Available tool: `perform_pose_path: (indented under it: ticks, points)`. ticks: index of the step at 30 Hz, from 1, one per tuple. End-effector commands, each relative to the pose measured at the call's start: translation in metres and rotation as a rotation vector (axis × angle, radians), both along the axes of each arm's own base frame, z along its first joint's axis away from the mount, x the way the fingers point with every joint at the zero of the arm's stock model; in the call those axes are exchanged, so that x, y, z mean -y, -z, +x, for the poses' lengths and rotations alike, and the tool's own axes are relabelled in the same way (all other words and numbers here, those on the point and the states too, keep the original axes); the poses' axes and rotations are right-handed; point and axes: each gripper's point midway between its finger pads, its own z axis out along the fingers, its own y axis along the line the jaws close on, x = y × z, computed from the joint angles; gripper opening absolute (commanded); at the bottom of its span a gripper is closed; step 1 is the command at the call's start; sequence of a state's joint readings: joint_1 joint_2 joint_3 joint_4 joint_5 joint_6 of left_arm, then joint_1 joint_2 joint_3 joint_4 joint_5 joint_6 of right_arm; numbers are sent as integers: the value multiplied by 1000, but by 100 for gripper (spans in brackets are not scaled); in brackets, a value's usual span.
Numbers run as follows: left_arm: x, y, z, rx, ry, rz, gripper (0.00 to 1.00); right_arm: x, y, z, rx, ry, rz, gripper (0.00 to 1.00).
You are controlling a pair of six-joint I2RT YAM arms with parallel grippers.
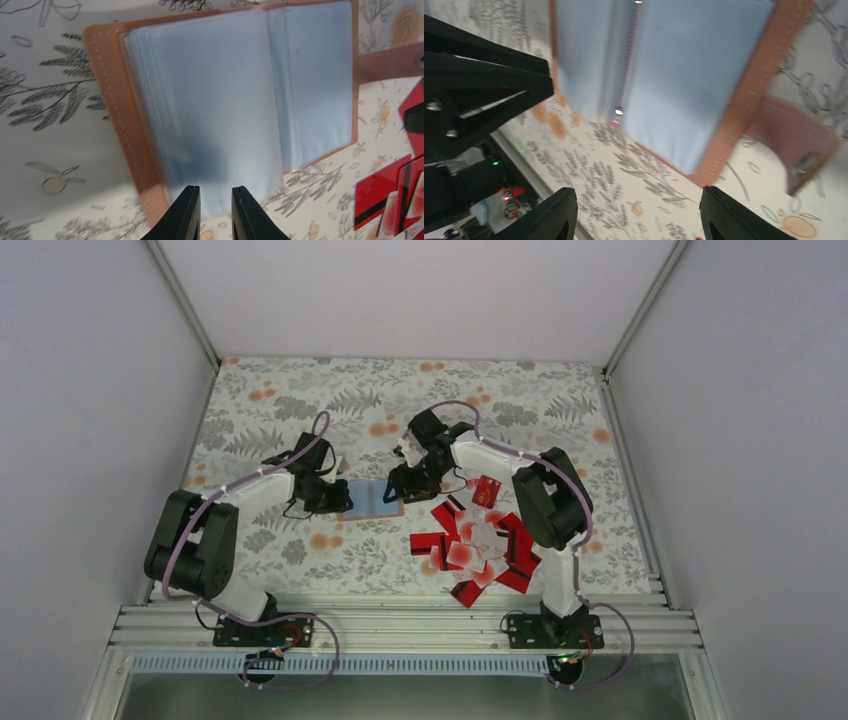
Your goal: Put the credit cards into the card holder
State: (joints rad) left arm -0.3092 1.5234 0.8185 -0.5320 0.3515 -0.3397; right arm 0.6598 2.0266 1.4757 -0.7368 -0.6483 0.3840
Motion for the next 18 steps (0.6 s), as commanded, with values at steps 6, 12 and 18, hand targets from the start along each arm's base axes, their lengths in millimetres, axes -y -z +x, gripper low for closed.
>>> perform_pose_path:
  ticks: [6,12,18]
  points:
    - [17,0,19,34,2,-102,23,43,-23,18,186,116,-111,63]
    - [20,13,18,0,5,-106,27,73,-27,19,216,190,-134,65]
    - [22,15,20,-2,7,-116,30,82,-28,13,204,215,-119,65]
